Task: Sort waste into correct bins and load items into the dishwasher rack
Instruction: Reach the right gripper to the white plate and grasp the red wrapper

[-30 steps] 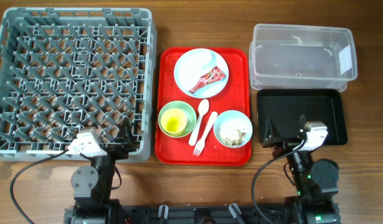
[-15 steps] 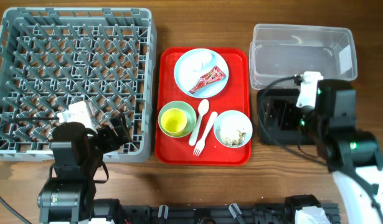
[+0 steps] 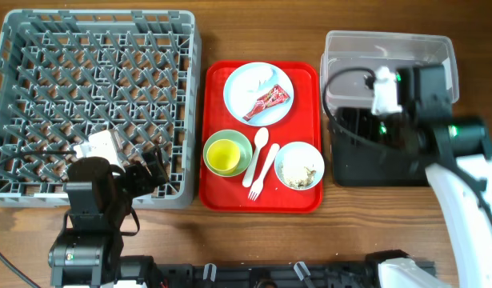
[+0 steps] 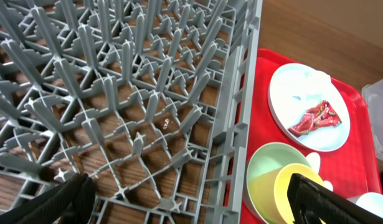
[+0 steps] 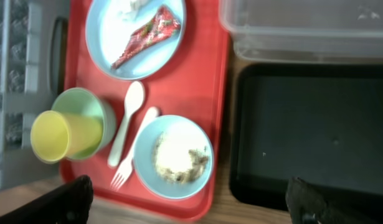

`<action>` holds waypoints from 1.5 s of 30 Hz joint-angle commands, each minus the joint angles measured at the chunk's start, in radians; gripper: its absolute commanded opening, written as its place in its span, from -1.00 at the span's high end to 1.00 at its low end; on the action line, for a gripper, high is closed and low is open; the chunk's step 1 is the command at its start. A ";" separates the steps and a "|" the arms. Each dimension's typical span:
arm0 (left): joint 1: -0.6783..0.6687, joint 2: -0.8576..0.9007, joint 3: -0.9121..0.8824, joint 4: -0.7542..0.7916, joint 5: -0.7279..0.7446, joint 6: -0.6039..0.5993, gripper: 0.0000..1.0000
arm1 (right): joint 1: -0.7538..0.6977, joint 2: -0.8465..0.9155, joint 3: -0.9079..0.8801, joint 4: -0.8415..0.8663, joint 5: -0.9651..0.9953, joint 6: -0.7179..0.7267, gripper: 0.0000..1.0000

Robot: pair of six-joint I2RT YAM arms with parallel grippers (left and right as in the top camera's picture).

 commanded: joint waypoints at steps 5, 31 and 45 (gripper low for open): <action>0.004 0.000 0.018 0.003 0.008 0.020 -1.00 | 0.222 0.421 0.521 -0.066 0.116 -0.030 -1.00; 0.004 0.000 0.018 -0.006 0.008 0.020 -1.00 | 0.301 1.149 0.720 0.272 0.168 0.316 -0.13; 0.004 0.000 0.018 -0.005 0.008 0.020 -1.00 | 0.246 0.943 0.722 0.058 0.195 0.311 0.91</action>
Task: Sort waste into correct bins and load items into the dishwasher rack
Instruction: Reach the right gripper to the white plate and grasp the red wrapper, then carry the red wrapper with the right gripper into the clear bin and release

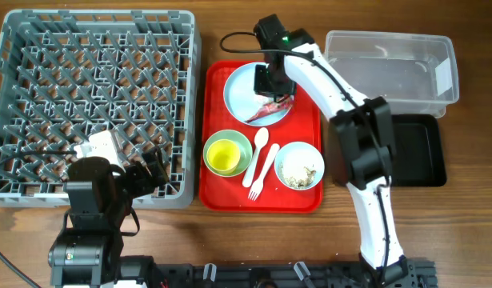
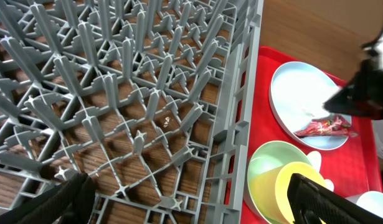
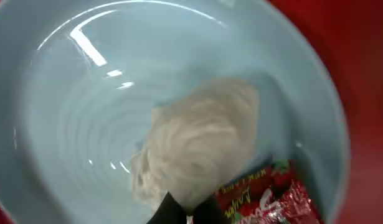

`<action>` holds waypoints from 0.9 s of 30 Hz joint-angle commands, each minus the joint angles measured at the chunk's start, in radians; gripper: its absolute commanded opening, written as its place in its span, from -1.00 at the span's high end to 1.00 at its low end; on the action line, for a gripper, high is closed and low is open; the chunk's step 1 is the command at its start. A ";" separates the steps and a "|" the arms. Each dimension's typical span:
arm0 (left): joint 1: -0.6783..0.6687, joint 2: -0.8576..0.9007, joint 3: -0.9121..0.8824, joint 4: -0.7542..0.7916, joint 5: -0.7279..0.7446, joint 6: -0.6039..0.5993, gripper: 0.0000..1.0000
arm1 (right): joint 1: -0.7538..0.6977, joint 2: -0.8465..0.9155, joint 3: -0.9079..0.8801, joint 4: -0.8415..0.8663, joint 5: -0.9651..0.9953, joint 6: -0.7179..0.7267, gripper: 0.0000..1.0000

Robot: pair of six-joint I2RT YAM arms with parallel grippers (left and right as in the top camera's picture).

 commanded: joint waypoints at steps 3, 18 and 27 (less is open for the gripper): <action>0.004 -0.003 0.017 -0.002 0.008 0.020 -1.00 | -0.119 -0.276 0.011 -0.047 0.035 -0.014 0.91; 0.004 -0.003 0.017 -0.013 0.008 0.020 -1.00 | -0.351 -0.359 0.004 -0.183 -0.016 -0.040 -0.31; 0.004 -0.003 0.017 -0.013 0.008 0.020 -1.00 | -0.006 -0.371 -0.079 -0.168 -0.001 0.201 -0.25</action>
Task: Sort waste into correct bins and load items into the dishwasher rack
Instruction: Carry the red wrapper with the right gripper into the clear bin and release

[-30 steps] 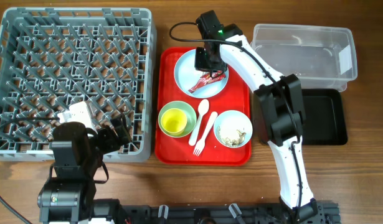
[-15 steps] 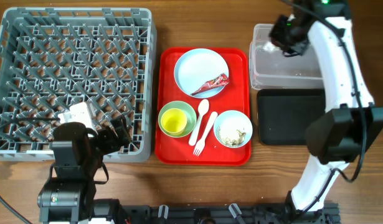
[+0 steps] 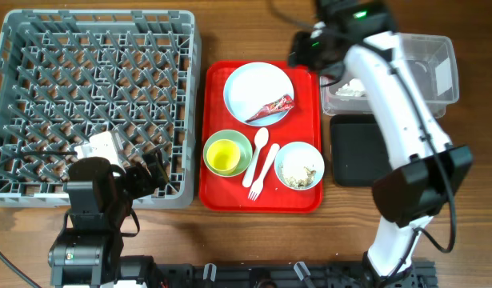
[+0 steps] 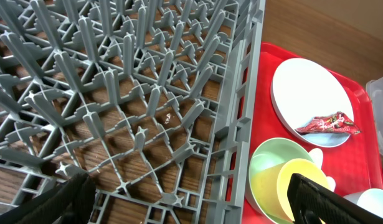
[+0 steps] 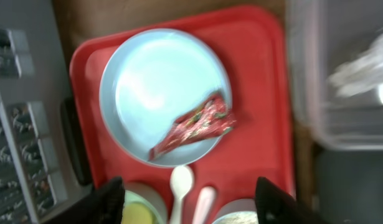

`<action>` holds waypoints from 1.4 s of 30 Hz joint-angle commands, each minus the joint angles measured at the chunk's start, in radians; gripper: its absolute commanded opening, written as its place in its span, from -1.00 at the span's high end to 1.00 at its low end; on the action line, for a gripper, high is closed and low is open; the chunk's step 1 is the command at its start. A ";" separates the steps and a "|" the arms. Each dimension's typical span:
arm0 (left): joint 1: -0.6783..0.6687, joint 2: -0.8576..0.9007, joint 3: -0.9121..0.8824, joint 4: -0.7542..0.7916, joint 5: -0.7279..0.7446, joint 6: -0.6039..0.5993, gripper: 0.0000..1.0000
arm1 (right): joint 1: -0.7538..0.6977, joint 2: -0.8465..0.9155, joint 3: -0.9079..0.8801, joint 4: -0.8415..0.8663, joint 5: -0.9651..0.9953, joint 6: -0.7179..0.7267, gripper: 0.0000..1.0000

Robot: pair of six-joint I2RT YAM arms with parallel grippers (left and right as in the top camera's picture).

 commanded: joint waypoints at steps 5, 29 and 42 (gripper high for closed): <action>0.004 -0.003 0.016 0.000 0.008 0.020 -1.00 | 0.140 0.006 -0.259 0.178 -0.003 0.254 -0.25; 0.004 -0.003 0.017 -0.005 0.008 0.020 -1.00 | 0.160 0.007 -0.564 0.589 0.017 0.332 -0.25; 0.004 -0.003 0.017 -0.004 0.008 0.020 -1.00 | 0.165 0.060 -0.622 0.674 0.050 0.365 -0.26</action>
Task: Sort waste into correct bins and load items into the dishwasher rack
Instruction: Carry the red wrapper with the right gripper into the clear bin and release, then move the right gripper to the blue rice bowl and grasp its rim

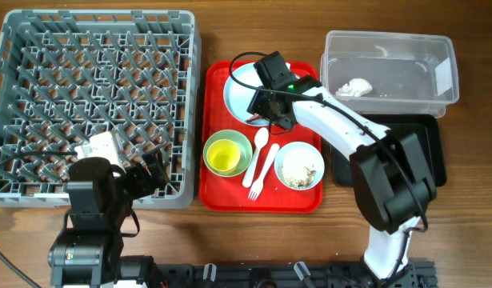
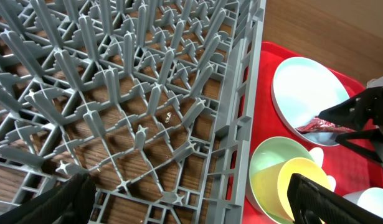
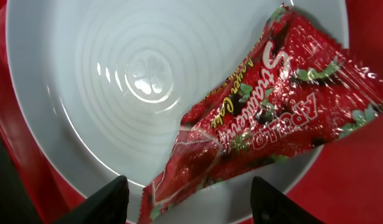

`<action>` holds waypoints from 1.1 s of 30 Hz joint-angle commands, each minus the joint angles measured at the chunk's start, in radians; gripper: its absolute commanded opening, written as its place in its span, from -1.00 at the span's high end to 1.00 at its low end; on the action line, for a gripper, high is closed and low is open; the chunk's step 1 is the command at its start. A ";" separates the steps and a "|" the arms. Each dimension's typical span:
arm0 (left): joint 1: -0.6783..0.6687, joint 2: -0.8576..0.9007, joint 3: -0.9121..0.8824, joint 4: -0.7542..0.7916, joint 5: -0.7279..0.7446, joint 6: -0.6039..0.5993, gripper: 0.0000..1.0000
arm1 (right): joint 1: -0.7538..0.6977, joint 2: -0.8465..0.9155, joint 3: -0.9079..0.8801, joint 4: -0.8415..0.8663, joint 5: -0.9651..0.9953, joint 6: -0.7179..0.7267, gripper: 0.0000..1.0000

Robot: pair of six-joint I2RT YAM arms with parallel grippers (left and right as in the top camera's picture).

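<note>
A red snack wrapper (image 3: pixel 272 118) lies on the light blue plate (image 3: pixel 116 74) at the back of the red tray (image 1: pixel 218 196). My right gripper (image 3: pixel 191 208) is low over the plate, open, with one finger on each side of the wrapper's lower end. From overhead the right gripper (image 1: pixel 271 108) covers most of the wrapper. A white tissue (image 1: pixel 356 86) lies in the clear bin (image 1: pixel 390 40). My left gripper (image 2: pixel 191 205) is open and holds nothing, over the front right corner of the grey dish rack (image 1: pixel 94 104).
On the tray stand a green bowl with a yellow cup (image 1: pixel 223 154) in it, a white spoon (image 1: pixel 258 152), a fork (image 1: pixel 262 172) and a blue bowl with food scraps (image 1: pixel 299 166). A black bin (image 1: pixel 426 164) sits in front of the clear bin.
My right gripper was high up beside the clear bin; now it is down over the plate, open around the wrapper's end. The left arm has not moved.
The right gripper was over the black bin while tissue and wrapper lay on the plate. Then it was down on the tissue. Then the tissue lay in the clear bin with the gripper open above. Now the gripper is at the wrapper.
</note>
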 commanded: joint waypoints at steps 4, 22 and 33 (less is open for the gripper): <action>0.004 -0.003 0.016 0.000 0.008 0.020 -1.00 | 0.005 0.063 -0.009 0.020 0.020 0.013 0.05; 0.004 -0.003 0.016 0.000 0.008 0.020 -1.00 | -0.363 -0.398 0.040 -0.195 0.042 -0.309 0.92; 0.004 -0.003 0.017 0.000 0.008 0.020 -1.00 | -0.529 -0.375 0.035 -0.126 0.008 -0.543 -0.75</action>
